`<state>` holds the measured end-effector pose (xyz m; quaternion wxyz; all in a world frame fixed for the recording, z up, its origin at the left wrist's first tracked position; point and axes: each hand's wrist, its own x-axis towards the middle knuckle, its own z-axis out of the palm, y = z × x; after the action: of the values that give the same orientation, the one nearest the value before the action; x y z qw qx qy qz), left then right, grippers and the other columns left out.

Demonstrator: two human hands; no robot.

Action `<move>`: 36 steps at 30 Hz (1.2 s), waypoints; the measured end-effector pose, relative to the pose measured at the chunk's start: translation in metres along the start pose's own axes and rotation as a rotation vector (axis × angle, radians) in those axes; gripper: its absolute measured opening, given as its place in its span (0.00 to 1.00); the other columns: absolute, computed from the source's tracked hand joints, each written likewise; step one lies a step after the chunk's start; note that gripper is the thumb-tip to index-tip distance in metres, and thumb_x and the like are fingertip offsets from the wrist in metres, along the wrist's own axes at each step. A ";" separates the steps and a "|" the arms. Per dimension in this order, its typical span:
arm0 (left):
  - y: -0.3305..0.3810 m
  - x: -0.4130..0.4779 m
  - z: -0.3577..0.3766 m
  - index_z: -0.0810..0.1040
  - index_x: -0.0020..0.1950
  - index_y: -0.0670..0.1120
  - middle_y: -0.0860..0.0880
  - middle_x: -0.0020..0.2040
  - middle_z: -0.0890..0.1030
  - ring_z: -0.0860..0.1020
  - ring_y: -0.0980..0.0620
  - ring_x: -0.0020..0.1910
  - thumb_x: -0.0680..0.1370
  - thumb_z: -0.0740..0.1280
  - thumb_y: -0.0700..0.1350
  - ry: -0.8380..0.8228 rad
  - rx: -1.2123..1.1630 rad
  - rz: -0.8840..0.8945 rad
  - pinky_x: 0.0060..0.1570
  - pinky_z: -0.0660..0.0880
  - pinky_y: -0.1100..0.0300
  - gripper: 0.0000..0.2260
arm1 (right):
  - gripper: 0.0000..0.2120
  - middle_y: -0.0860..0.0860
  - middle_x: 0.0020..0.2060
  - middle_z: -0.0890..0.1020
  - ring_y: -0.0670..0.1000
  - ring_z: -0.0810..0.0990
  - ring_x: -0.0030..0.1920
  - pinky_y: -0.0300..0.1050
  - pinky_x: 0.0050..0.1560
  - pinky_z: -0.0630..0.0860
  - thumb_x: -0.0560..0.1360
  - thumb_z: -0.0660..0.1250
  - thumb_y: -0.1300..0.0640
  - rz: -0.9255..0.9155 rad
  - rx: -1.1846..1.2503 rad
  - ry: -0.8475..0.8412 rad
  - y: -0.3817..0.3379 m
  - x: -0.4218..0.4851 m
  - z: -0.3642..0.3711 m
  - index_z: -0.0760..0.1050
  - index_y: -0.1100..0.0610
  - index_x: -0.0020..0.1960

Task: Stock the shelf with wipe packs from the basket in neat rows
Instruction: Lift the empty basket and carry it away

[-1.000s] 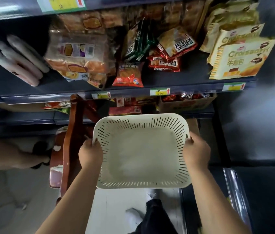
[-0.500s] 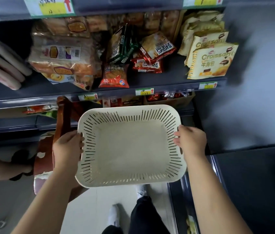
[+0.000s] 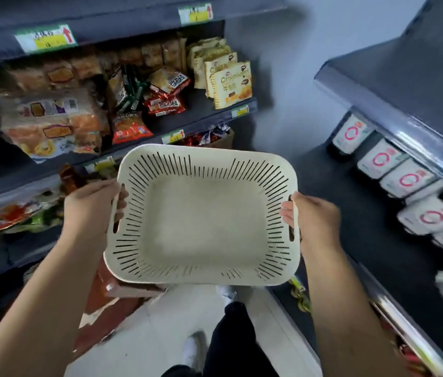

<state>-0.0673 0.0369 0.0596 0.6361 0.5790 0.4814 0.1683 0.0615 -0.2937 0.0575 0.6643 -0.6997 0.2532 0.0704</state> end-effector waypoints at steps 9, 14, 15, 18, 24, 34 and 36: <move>-0.011 -0.102 0.051 0.87 0.46 0.44 0.42 0.42 0.87 0.81 0.47 0.36 0.73 0.73 0.47 -0.464 0.187 0.075 0.41 0.80 0.53 0.08 | 0.08 0.54 0.33 0.87 0.50 0.87 0.32 0.43 0.36 0.80 0.76 0.68 0.61 0.244 0.332 0.329 0.066 -0.056 -0.178 0.83 0.65 0.48; -0.038 -0.183 0.095 0.87 0.46 0.46 0.43 0.44 0.87 0.83 0.45 0.42 0.75 0.73 0.49 -0.702 0.308 0.140 0.48 0.82 0.46 0.08 | 0.07 0.56 0.36 0.87 0.52 0.88 0.36 0.45 0.41 0.83 0.73 0.68 0.62 0.174 0.417 0.551 0.110 -0.118 -0.284 0.83 0.64 0.46; -0.044 -0.200 0.104 0.87 0.46 0.45 0.42 0.44 0.87 0.83 0.45 0.42 0.76 0.73 0.48 -0.741 0.333 0.154 0.48 0.82 0.47 0.08 | 0.07 0.57 0.38 0.88 0.53 0.88 0.38 0.46 0.43 0.84 0.73 0.68 0.63 0.156 0.439 0.601 0.119 -0.136 -0.305 0.83 0.64 0.45; -0.069 -0.257 0.130 0.86 0.47 0.42 0.41 0.43 0.86 0.83 0.47 0.38 0.76 0.73 0.48 -0.872 0.386 0.162 0.45 0.81 0.49 0.09 | 0.06 0.57 0.36 0.87 0.55 0.88 0.41 0.48 0.46 0.84 0.72 0.68 0.65 0.132 0.514 0.762 0.145 -0.195 -0.362 0.84 0.63 0.40; -0.142 -0.417 0.156 0.84 0.51 0.40 0.43 0.38 0.82 0.77 0.47 0.33 0.79 0.69 0.44 -1.190 0.509 0.111 0.36 0.73 0.55 0.08 | 0.06 0.58 0.37 0.87 0.57 0.88 0.42 0.51 0.51 0.85 0.72 0.69 0.64 0.089 0.634 1.059 0.225 -0.331 -0.484 0.85 0.62 0.42; -0.292 -0.707 0.122 0.85 0.50 0.47 0.44 0.43 0.87 0.85 0.48 0.42 0.79 0.69 0.38 -1.555 0.666 0.146 0.50 0.82 0.53 0.07 | 0.05 0.57 0.38 0.88 0.57 0.89 0.45 0.51 0.53 0.85 0.74 0.71 0.60 0.126 0.868 1.534 0.362 -0.569 -0.642 0.85 0.61 0.45; -0.318 -0.754 0.111 0.86 0.48 0.49 0.45 0.43 0.88 0.86 0.48 0.44 0.79 0.69 0.38 -1.631 0.714 0.166 0.49 0.82 0.53 0.07 | 0.05 0.56 0.38 0.88 0.55 0.89 0.44 0.51 0.53 0.85 0.74 0.71 0.59 0.142 0.886 1.627 0.385 -0.609 -0.660 0.85 0.59 0.44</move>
<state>-0.4488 -0.6954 0.0740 0.5484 0.7150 -0.1405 -0.4101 -0.7928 -0.7672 0.0495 0.4832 -0.1990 0.6872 -0.5046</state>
